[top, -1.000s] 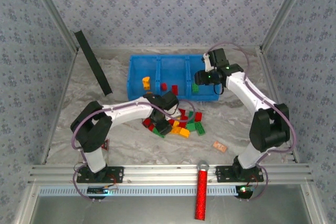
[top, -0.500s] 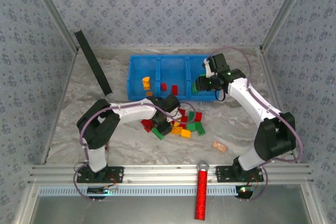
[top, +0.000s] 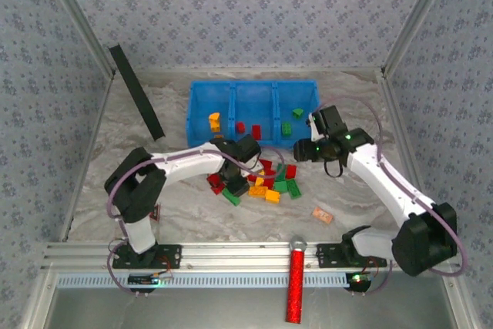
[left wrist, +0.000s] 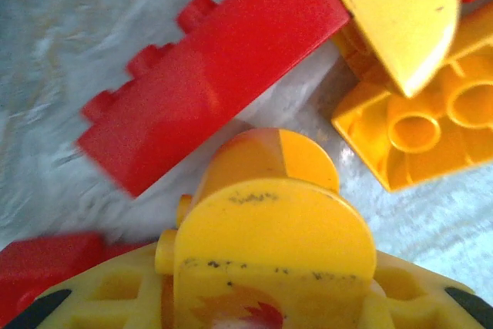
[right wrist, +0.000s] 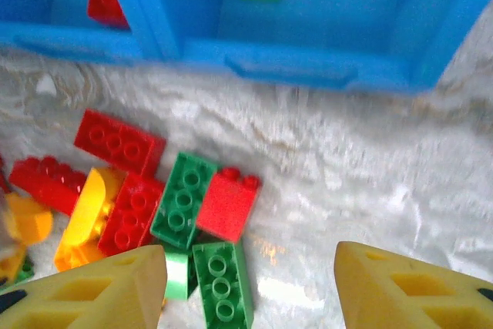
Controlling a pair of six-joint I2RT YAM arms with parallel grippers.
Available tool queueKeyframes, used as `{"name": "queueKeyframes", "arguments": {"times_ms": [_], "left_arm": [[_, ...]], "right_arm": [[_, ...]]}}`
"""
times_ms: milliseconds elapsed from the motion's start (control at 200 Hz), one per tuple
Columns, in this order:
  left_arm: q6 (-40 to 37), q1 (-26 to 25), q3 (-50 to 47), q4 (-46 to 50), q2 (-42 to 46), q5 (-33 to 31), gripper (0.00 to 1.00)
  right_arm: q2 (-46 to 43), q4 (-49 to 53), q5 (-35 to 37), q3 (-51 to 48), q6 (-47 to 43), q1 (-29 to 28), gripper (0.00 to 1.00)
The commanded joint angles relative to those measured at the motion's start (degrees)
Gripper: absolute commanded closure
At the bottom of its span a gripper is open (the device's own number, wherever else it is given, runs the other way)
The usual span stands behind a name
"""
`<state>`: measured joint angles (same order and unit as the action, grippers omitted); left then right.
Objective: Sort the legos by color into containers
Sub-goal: Pick up the lego from the middle-left of the table, then place the lego in the container.
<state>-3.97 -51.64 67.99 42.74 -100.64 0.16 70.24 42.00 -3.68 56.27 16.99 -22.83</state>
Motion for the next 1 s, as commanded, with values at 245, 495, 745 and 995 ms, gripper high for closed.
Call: {"name": "queueKeyframes", "arguments": {"times_ms": [245,495,745,995], "left_arm": [[1.3,7.7,6.9,2.9,8.3,3.2,0.76],[7.3,17.0,14.7,0.8,5.9,3.0,0.75],[13.8,22.8,25.8,3.8,-2.1,-1.2,0.74],[15.3,25.6,30.8,6.3,-9.6,-4.1,0.73]], "right_arm": [[-2.4,-1.8,-2.1,-11.5,7.9,-8.5,0.32],[-1.1,-4.5,0.2,-14.3,7.2,-14.2,0.24],[-0.2,-5.1,3.0,-16.8,8.3,-17.2,0.22],[-0.7,-2.8,7.8,-16.2,10.7,-20.0,0.27]]}}
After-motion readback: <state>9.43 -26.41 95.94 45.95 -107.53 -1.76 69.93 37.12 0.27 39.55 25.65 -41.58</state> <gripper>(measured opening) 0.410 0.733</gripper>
